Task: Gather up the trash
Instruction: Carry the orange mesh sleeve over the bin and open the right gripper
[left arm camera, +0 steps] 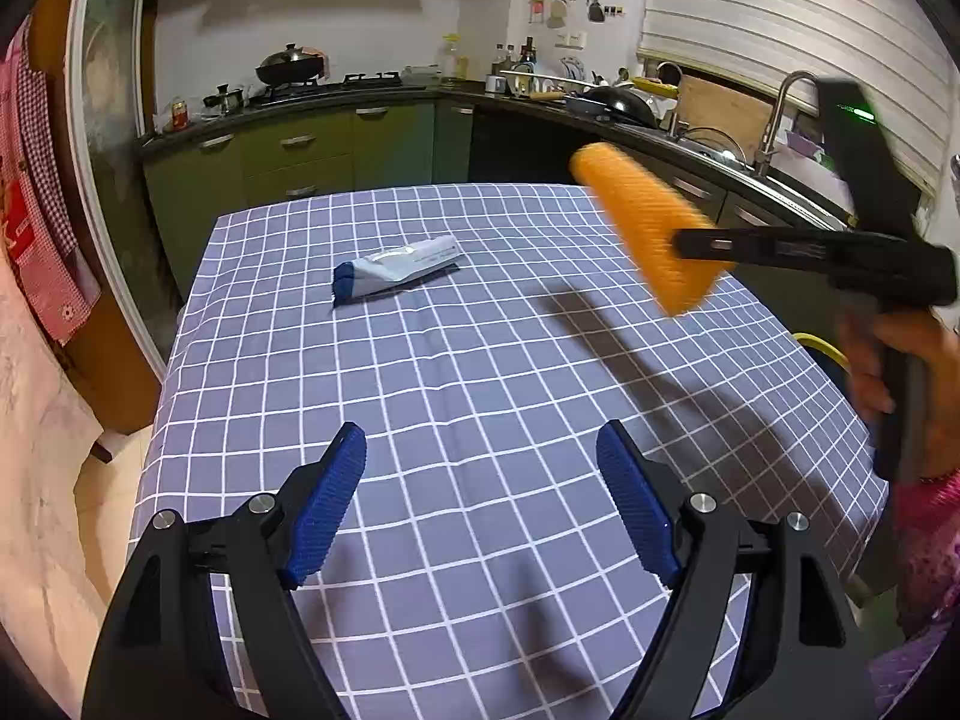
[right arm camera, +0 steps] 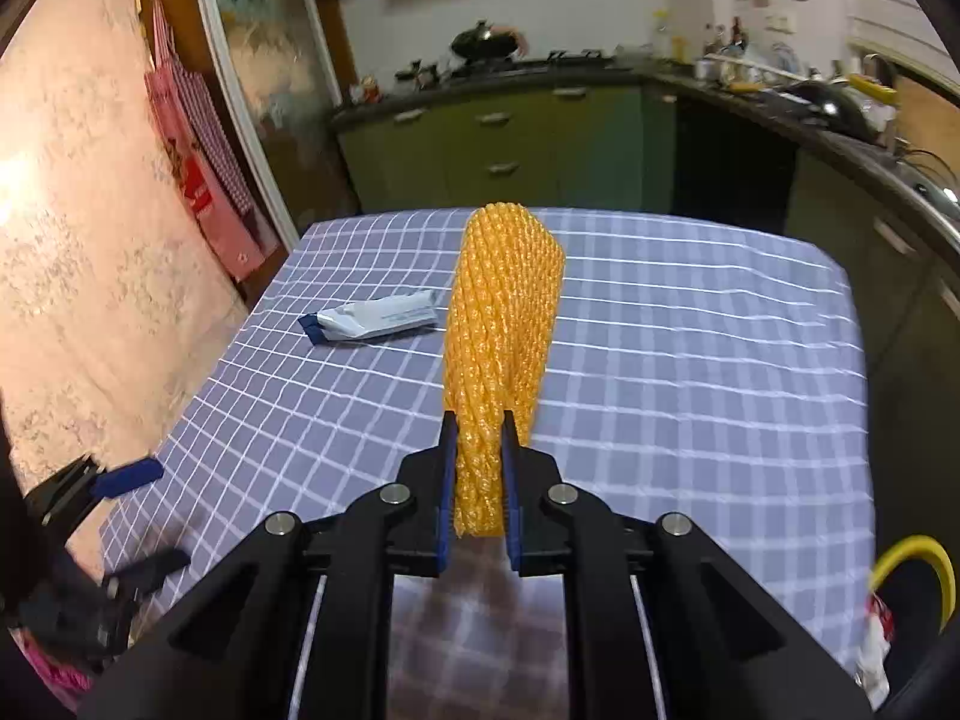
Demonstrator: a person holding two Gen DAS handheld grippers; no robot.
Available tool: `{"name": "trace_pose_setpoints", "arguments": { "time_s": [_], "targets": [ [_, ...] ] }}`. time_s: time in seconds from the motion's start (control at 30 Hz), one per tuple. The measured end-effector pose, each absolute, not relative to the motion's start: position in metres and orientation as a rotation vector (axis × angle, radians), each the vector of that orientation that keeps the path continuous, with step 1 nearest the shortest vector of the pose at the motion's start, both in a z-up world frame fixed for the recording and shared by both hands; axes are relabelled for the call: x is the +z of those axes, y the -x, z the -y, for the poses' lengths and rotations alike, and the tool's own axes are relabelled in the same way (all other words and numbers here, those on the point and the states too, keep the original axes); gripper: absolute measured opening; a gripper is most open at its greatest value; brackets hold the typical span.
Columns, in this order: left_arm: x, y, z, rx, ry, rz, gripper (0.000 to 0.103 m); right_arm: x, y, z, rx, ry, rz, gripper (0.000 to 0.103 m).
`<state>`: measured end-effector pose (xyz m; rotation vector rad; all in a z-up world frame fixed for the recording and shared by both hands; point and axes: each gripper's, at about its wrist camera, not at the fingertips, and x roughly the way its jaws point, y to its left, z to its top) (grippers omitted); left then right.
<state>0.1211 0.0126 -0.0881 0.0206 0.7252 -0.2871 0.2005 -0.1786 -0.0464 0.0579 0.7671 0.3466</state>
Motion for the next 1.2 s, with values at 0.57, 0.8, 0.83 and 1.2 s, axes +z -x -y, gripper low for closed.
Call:
{"name": "trace_pose_setpoints", "arguments": {
  "time_s": [0.57, 0.8, 0.83, 1.2],
  "targets": [
    [-0.082, -0.118, 0.037, -0.365, -0.072, -0.724, 0.080, -0.071, -0.081, 0.421, -0.144, -0.264, -0.831, 0.015],
    [-0.076, -0.116, 0.052, -0.386, -0.097, -0.718, 0.080, -0.103, -0.071, 0.463, -0.237, -0.311, -0.905, 0.015],
    [-0.075, -0.116, 0.052, -0.385, -0.099, -0.717, 0.080, -0.108, -0.070, 0.469, -0.251, -0.318, -0.914, 0.016],
    [-0.076, -0.118, 0.052, -0.388, -0.109, -0.727, 0.080, -0.136, -0.068, 0.508, -0.407, -0.292, -0.983, 0.017]
  ]
}}
